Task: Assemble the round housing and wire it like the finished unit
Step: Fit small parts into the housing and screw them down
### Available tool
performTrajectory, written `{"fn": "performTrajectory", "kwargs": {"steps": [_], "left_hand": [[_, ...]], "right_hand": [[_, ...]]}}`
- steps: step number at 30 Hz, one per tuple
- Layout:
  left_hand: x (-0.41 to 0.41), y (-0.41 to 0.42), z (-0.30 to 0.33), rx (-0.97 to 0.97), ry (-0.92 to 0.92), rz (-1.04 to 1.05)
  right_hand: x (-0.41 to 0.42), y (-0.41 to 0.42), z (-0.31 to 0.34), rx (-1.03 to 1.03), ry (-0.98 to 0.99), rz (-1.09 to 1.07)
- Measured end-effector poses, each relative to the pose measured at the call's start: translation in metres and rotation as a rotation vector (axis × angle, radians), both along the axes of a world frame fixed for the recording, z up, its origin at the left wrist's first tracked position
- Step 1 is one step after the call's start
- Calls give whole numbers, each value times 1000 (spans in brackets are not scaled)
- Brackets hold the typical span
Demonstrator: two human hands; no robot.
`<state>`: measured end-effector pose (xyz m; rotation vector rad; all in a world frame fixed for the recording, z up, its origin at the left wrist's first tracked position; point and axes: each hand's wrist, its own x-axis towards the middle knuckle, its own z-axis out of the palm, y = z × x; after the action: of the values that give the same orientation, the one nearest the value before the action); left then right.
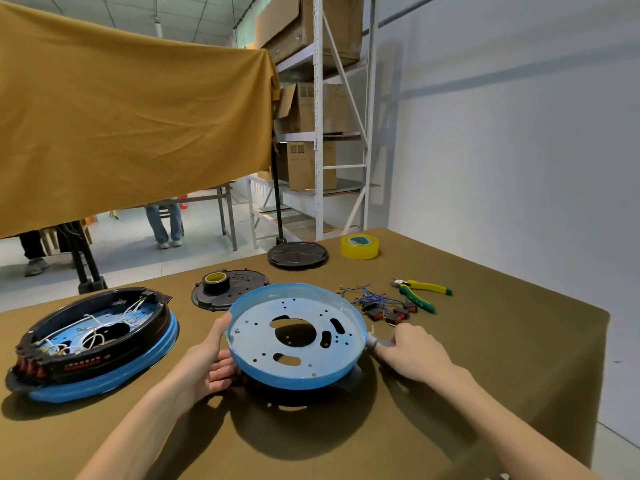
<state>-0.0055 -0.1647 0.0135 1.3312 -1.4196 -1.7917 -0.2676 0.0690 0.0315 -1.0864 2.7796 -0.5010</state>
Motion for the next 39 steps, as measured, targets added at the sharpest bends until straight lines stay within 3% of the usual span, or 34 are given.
{"fn": "performTrajectory", "kwargs": {"steps": [8,13,24,39], "left_hand": [[3,-5,-3,2,-13,-55],[3,-1,-1,33,-50,-115],[14,4,5,68,-75,-334],[12,-3,-1,87,-87,-342]], "right_hand": [[7,8,48,-817,-86,-29],[24,-6,69,-1157,-413,103],[87,-94,83,-1123,-663,420],[114,-136,81,-1127,-562,531]]}}
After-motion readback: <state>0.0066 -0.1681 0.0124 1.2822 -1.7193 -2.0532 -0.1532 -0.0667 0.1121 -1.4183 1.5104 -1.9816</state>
